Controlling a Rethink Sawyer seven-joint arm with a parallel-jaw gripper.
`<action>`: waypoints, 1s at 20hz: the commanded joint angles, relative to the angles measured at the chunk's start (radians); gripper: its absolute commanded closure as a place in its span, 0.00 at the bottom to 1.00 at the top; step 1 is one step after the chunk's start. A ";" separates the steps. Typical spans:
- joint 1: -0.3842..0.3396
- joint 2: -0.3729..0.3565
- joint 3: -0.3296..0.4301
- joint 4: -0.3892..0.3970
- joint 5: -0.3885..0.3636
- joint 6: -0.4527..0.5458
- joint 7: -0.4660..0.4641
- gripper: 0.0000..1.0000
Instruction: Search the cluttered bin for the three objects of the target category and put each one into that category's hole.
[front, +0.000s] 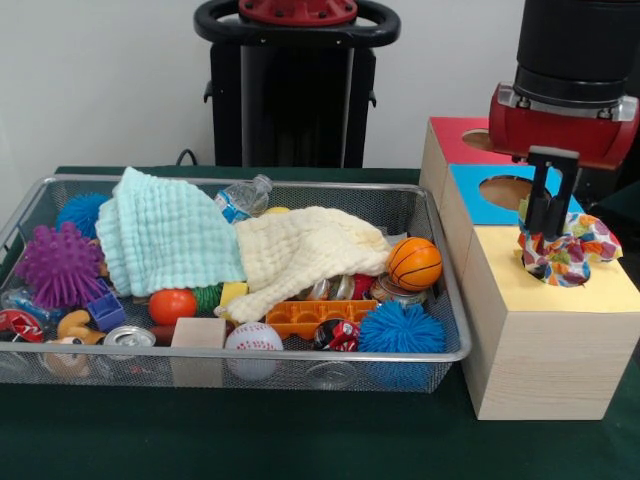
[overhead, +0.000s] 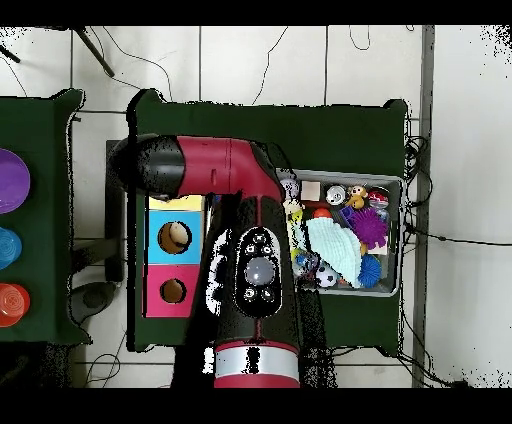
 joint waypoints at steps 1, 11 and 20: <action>-0.034 0.035 0.039 0.035 -0.022 0.116 0.029 1.00; -0.007 -0.009 0.044 0.131 0.023 0.059 0.107 1.00; 0.000 -0.019 0.050 0.154 0.050 0.055 0.121 1.00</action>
